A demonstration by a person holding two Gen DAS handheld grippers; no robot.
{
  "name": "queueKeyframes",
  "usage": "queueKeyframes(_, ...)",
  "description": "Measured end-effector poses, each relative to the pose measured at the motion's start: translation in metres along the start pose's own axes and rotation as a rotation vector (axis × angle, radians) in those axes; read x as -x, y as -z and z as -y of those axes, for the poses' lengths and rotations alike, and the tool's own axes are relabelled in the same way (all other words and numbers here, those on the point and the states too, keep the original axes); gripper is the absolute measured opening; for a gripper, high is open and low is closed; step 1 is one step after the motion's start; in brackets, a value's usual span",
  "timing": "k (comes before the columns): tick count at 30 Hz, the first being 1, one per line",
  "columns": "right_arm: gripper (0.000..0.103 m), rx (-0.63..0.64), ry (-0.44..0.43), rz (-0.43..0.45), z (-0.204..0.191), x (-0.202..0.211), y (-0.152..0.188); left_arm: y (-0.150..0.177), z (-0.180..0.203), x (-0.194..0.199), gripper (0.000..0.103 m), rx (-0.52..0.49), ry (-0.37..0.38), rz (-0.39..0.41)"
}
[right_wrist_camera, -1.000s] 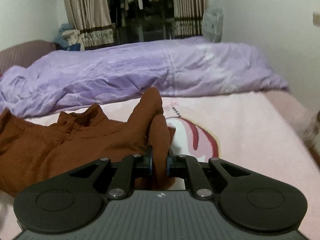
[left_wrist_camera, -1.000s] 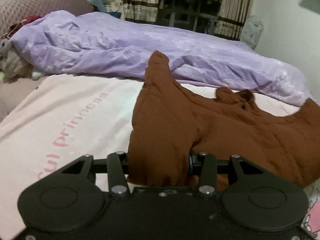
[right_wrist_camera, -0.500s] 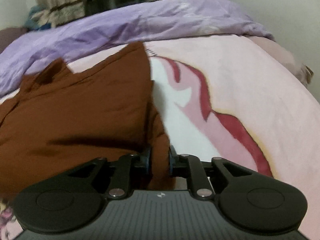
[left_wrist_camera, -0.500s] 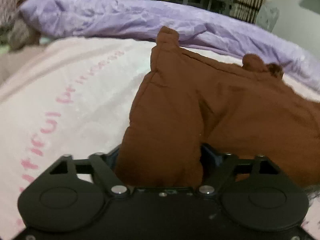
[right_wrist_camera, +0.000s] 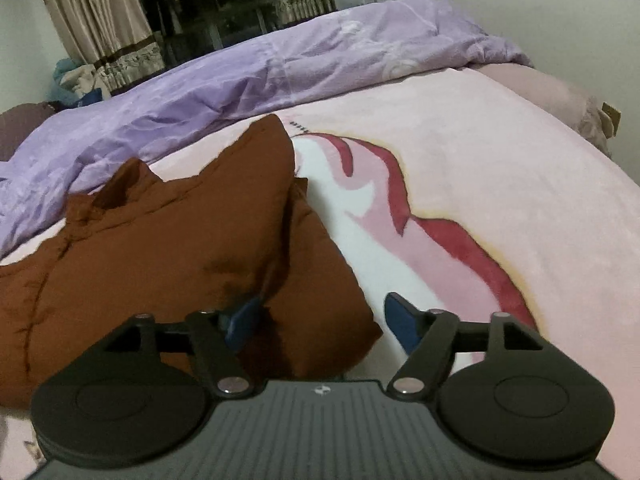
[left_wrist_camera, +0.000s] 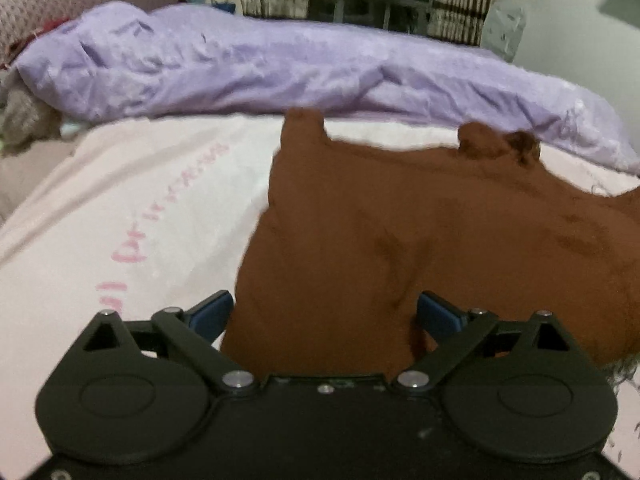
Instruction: Fold large clothes
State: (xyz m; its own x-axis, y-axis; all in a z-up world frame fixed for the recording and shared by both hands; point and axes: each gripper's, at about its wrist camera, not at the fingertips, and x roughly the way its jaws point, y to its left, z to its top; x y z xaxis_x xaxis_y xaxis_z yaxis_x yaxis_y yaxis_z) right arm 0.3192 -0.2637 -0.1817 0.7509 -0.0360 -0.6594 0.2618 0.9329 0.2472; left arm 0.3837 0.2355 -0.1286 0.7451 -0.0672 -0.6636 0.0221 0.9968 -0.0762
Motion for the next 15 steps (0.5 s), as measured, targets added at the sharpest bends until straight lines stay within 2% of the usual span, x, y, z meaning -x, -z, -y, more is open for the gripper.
queueKeyframes(3,0.091,-0.088,-0.029,-0.045,0.009,-0.014,0.001,0.01,-0.006,-0.011,0.101,0.035,0.03,-0.026)
queueKeyframes(8,0.094,-0.362,-0.117,-0.049,0.044,-0.001,0.014,0.017,-0.014,-0.012,0.102,0.063,0.073,-0.022)
queueKeyframes(11,0.097,-0.344,-0.109,-0.041,0.038,-0.007,0.014,0.015,-0.013,-0.011,0.103,0.047,0.075,-0.029)
queueKeyframes(12,0.065,-0.335,-0.105,-0.038,0.034,-0.009,0.012,0.014,-0.011,-0.011,0.103,0.042,0.073,-0.029)
queueKeyframes(13,0.037,-0.33,-0.133,-0.031,0.031,-0.014,0.012,0.014,-0.01,-0.011,0.103,0.038,0.072,-0.028)
queueKeyframes(14,0.035,-0.343,-0.176,-0.047,0.031,-0.021,0.011,0.014,-0.01,-0.011,0.103,0.036,0.072,-0.028)
queueKeyframes(15,0.026,-0.37,-0.17,-0.044,0.032,-0.024,0.012,0.015,-0.01,-0.011,0.103,0.037,0.073,-0.029)
